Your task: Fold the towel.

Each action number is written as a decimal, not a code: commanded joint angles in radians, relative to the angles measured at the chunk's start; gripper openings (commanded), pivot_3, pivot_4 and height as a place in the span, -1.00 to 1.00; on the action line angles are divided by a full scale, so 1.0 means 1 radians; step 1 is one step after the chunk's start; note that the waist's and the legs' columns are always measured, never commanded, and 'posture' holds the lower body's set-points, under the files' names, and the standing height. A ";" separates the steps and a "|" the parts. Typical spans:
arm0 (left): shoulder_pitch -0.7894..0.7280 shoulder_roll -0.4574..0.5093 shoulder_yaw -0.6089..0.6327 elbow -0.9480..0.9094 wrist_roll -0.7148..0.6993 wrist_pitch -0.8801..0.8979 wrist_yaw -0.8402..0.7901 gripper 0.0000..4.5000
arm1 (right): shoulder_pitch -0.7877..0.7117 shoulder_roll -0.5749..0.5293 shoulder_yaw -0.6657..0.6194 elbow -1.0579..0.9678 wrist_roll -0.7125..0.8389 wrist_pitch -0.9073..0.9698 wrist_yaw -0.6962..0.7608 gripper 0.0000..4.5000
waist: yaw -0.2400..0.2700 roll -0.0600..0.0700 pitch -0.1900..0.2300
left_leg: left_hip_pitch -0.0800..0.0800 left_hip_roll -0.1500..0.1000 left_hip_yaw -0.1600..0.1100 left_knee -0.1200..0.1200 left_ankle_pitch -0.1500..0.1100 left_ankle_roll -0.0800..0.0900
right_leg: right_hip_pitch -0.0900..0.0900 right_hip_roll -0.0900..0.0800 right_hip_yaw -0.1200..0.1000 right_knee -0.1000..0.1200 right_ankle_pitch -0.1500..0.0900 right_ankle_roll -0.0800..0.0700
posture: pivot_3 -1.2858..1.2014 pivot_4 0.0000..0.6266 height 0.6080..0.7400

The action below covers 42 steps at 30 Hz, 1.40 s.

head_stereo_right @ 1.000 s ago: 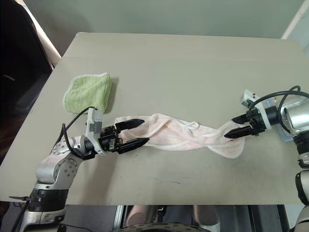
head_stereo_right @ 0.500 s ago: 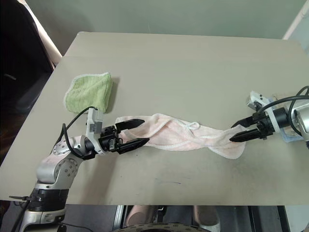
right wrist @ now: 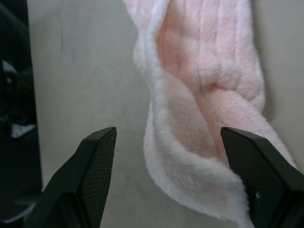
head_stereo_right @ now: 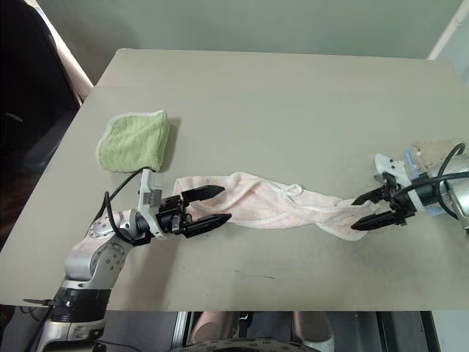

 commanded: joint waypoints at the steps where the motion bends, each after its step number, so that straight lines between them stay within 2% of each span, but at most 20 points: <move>1: -0.009 -0.002 0.005 -0.020 -0.005 -0.016 -0.002 1.00 | -0.014 0.009 -0.067 0.010 -0.007 -0.040 0.004 0.64 | 0.000 0.000 0.000 | 0.000 0.000 0.000 0.000 0.000 0.000 | 0.000 0.000 0.000 0.000 0.000 0.000 | 0.03 -0.52 0.81; 8: -0.002 0.000 0.010 -0.036 -0.009 -0.014 0.004 1.00 | -0.067 0.044 -0.109 0.068 -0.030 -0.074 0.010 0.64 | 0.000 0.000 0.000 | 0.000 0.000 0.000 0.000 0.000 0.001 | 0.000 0.000 0.000 0.000 0.000 0.000 | 0.03 -0.52 0.81; 20: -0.017 0.002 0.010 -0.045 -0.017 -0.003 0.019 1.00 | -0.055 0.042 -0.075 0.058 -0.023 -0.139 0.016 0.64 | 0.000 0.000 0.000 | 0.000 0.000 0.000 0.000 0.000 0.000 | 0.001 0.000 0.000 0.000 0.000 0.000 | 0.03 -0.52 0.81; 23: -0.018 0.002 0.009 -0.042 -0.015 -0.004 0.018 1.00 | -0.048 0.034 -0.071 0.055 -0.015 -0.149 0.016 0.39 | 0.000 0.000 0.000 | 0.000 0.000 0.000 0.000 0.000 0.000 | 0.001 0.000 0.000 0.000 0.000 0.000 | 0.03 -0.52 0.81; 32: -0.017 0.000 0.007 -0.035 -0.011 -0.012 0.011 1.00 | -0.028 -0.007 -0.041 0.052 -0.010 -0.191 0.016 -0.99 | 0.000 0.000 0.000 | 0.000 0.000 0.000 0.000 0.001 -0.001 | 0.001 0.000 0.000 0.000 0.000 0.000 | 0.03 -0.52 0.81; 36: -0.021 -0.002 0.006 -0.027 -0.008 -0.016 0.008 1.00 | -0.030 -0.015 -0.045 0.054 0.000 -0.187 0.016 -0.99 | 0.000 0.000 0.000 | 0.001 0.000 0.000 0.000 0.001 0.000 | 0.001 0.000 0.000 0.000 0.000 0.000 | 0.03 -0.52 0.81; 40: -0.029 -0.007 0.007 -0.019 -0.004 -0.026 0.010 1.00 | -0.069 0.010 -0.141 0.041 0.002 -0.145 -0.009 -0.99 | 0.000 0.000 0.000 | 0.000 0.000 0.000 0.000 0.001 0.000 | 0.001 0.000 0.000 0.000 0.000 0.000 | 0.03 -0.52 0.81; 42: -0.040 -0.010 0.011 -0.006 0.002 -0.038 0.013 1.00 | -0.078 0.024 -0.207 -0.016 0.038 -0.090 -0.068 -0.99 | 0.000 0.000 0.000 | 0.001 0.000 0.000 0.000 0.001 0.000 | 0.001 0.000 0.000 0.000 0.000 0.000 | 0.03 -0.52 0.81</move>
